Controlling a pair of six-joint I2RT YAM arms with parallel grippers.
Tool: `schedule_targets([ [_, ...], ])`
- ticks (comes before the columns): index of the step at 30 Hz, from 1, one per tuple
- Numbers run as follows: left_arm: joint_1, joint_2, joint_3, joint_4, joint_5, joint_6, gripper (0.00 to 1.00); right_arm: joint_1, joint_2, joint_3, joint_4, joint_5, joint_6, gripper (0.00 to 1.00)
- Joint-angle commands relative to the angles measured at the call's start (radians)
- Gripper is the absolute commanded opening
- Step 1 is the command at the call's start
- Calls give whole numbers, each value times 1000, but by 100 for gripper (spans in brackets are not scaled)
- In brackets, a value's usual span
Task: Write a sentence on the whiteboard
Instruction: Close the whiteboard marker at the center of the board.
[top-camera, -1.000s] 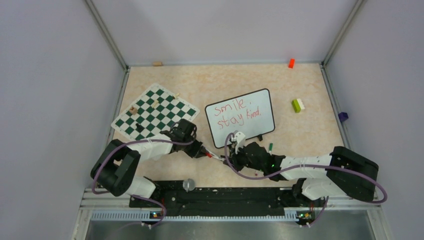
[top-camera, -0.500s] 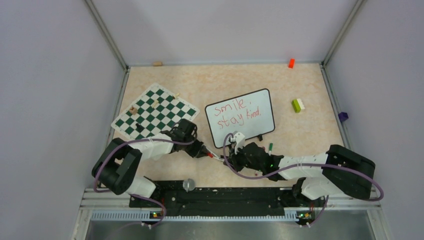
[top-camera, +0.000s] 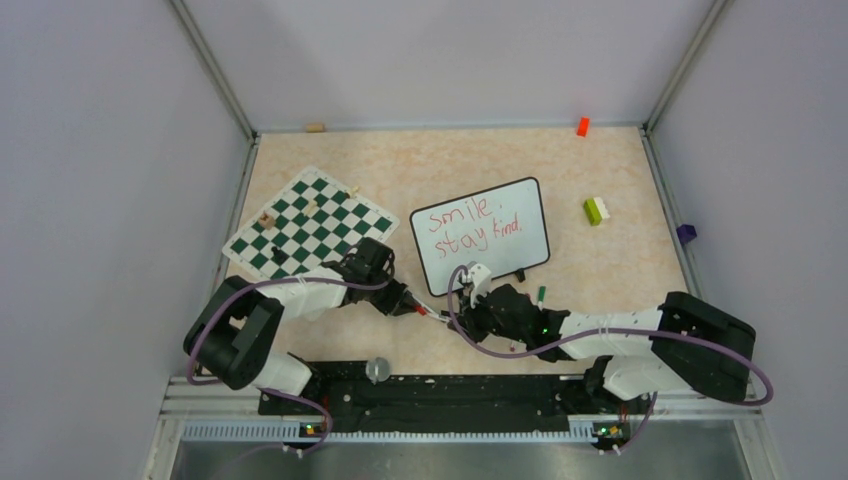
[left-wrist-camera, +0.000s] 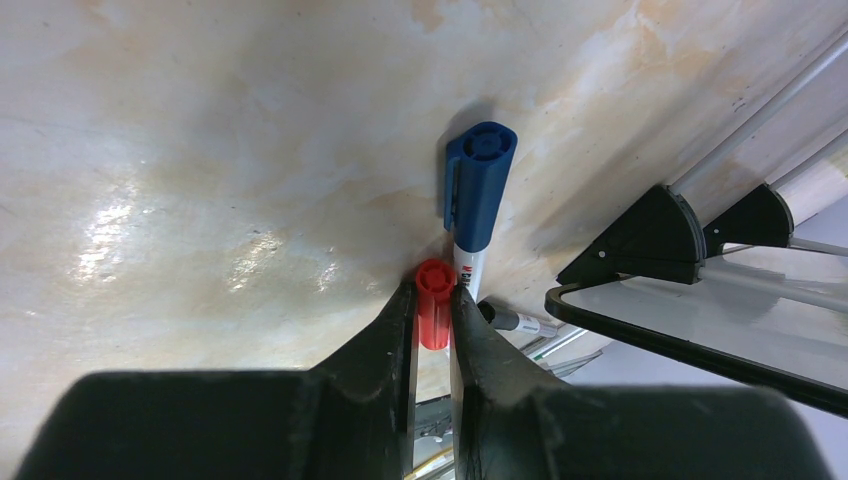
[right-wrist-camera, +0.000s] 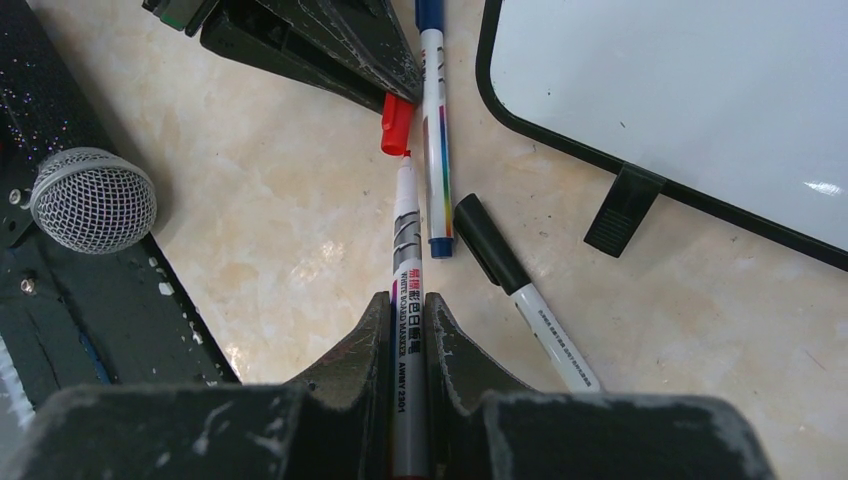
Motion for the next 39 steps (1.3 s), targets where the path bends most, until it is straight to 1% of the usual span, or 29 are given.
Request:
schedule_targets([
  [1,-3,25,-21,-101,-81,25,0,15,-30,35,33,10,10,0],
  [10,-3,31,-27,-92,-74,24,0,15,-14,42,43,-1,14,0],
  [39,-4,18,-20,-113,-108,24,0,15,-53,29,1,-9,22,0],
])
